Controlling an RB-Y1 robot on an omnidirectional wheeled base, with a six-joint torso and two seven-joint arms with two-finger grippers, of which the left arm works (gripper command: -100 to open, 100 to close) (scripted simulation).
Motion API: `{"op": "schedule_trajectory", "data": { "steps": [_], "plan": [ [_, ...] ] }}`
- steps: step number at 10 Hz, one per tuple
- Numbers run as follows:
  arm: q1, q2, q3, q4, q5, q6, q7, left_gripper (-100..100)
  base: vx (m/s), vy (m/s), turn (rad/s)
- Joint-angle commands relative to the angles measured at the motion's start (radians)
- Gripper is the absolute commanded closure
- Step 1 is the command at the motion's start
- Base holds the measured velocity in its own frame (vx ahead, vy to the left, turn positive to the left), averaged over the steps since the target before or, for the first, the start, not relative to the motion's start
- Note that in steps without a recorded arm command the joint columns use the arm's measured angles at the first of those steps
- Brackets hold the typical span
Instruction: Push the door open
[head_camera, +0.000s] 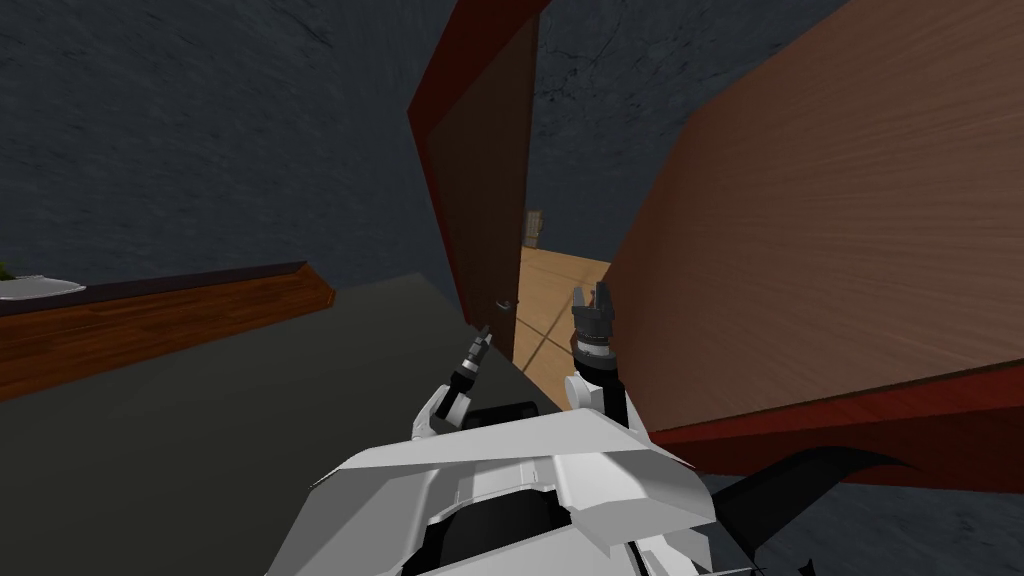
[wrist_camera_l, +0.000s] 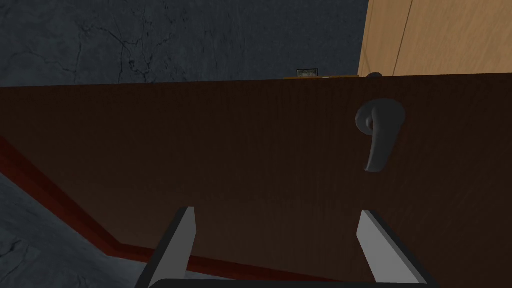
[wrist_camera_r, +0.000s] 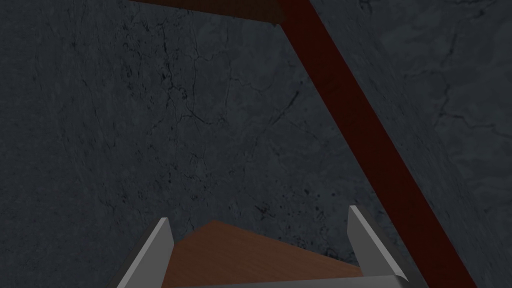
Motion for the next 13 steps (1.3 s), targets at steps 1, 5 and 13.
{"op": "schedule_trajectory", "data": {
  "steps": [1,5,13],
  "plan": [
    [-0.014,-0.002,-0.013,0.041,-0.004,-0.013,0.008,-100,0.091,0.063,-0.022],
    [-0.048,-0.004,-0.043,0.129,-0.012,-0.035,0.028,-100,0.091,0.055,-0.026],
    [-0.102,-0.012,-0.092,0.270,-0.026,-0.072,0.060,-100,0.079,0.048,-0.020]
  ]
}}
